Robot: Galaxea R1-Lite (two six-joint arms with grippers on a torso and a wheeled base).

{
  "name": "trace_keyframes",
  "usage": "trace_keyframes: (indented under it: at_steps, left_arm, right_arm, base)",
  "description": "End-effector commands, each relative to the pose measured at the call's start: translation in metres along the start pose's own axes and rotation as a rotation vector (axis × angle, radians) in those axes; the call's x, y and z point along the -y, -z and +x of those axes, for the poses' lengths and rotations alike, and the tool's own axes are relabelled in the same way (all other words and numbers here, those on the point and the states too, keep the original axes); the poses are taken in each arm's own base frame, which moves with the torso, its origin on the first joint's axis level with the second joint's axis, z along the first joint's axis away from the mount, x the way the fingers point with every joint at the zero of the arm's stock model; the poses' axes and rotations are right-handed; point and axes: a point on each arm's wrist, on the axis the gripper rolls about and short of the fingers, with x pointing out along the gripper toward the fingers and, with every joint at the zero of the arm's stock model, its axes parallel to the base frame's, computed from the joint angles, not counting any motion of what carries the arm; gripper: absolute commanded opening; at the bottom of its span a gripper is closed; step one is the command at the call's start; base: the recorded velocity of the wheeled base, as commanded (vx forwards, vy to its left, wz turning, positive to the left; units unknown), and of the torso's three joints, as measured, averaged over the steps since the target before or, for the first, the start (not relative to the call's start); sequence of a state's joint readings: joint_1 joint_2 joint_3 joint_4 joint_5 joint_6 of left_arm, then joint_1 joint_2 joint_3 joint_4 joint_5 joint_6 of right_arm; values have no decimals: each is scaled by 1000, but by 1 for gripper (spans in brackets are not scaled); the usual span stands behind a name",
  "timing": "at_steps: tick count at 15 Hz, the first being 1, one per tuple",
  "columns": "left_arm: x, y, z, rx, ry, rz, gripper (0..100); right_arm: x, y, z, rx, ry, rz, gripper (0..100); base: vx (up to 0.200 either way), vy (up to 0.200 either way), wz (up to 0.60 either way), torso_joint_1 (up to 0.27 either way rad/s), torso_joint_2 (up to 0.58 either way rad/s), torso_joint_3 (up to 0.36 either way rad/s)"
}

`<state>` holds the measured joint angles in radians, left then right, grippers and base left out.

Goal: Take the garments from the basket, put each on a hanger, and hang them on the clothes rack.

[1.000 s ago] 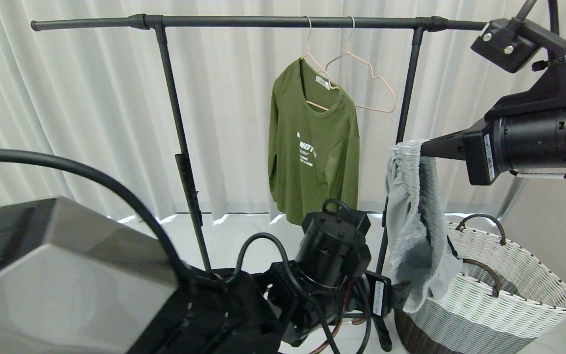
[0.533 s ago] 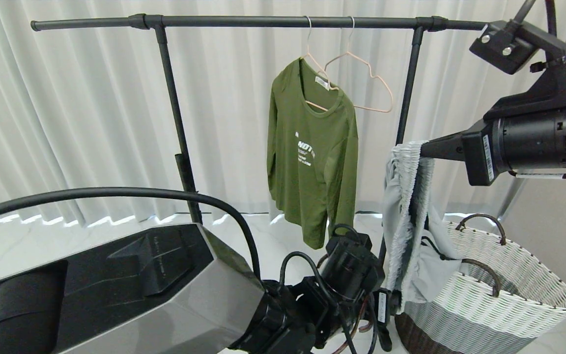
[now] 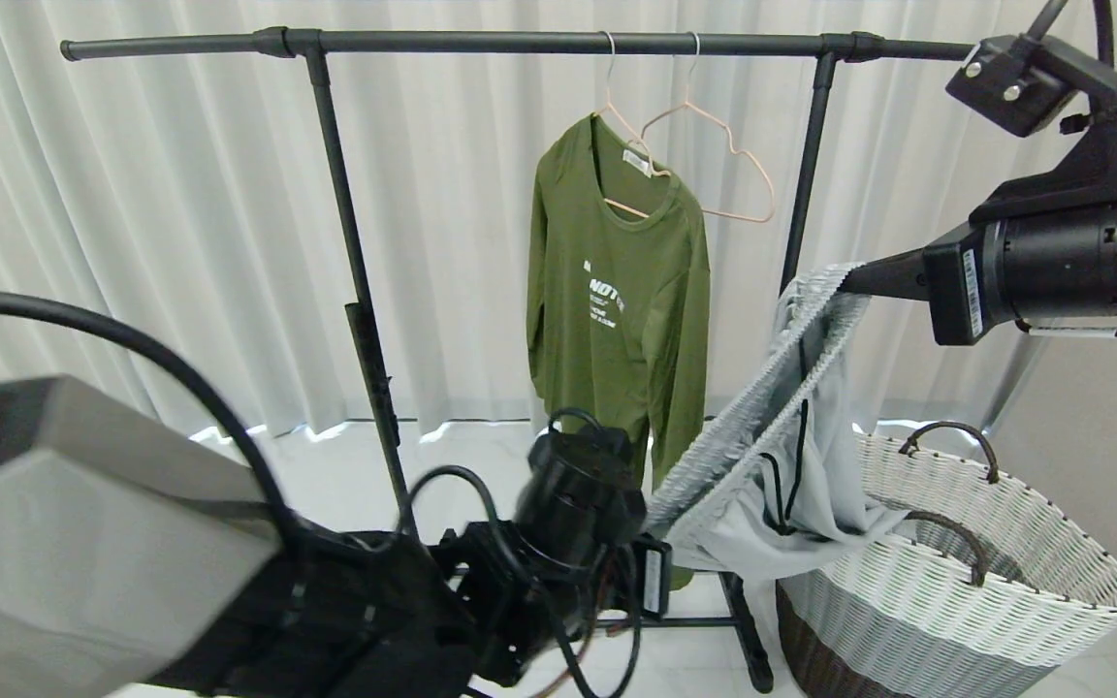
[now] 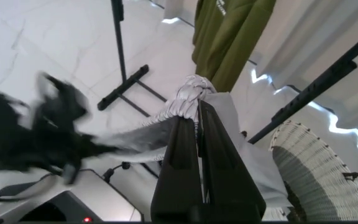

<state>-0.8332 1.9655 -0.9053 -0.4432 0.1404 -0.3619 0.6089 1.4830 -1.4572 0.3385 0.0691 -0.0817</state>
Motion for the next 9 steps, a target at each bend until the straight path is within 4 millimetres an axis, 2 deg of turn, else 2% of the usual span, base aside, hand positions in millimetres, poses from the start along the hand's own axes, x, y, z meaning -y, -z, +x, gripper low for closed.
trace_keyframes:
  at_steps: [1,2,4,6,7,8,9]
  left_arm:
    - [-51,-61,-107,153,-120,8,0]
    - [-56,-81,-133,191,-133,8,0]
    - [-56,-118,-166,257,-155,26,0]
    - [-47,-156,-194,346,-150,64,0]
    - [-43,-170,-207,353,-151,99,0]
    - [-40,-175,-213,357,-150,110,0]
    - [-27,-187,-228,362,-120,139,0]
  right_arm:
    - [3,-2,-4,13,16,-1,0]
    - [5,-5,-8,27,27,1,0]
    - [11,-8,-16,45,55,1,0]
    - [15,-12,-32,59,80,-9,0]
    - [17,-14,-44,60,99,-15,0]
    - [18,-14,-49,61,105,-19,0]
    - [19,-16,-66,72,121,-22,0]
  base:
    - [0,0,0,0,0,0]
    - [0,0,0,0,0,0]
    - [0,0,0,0,0,0]
    - [0,0,0,0,0,0]
    - [0,0,0,0,0,0]
    - [0,0,0,0,0,0]
    - [0,0,0,0,0,0]
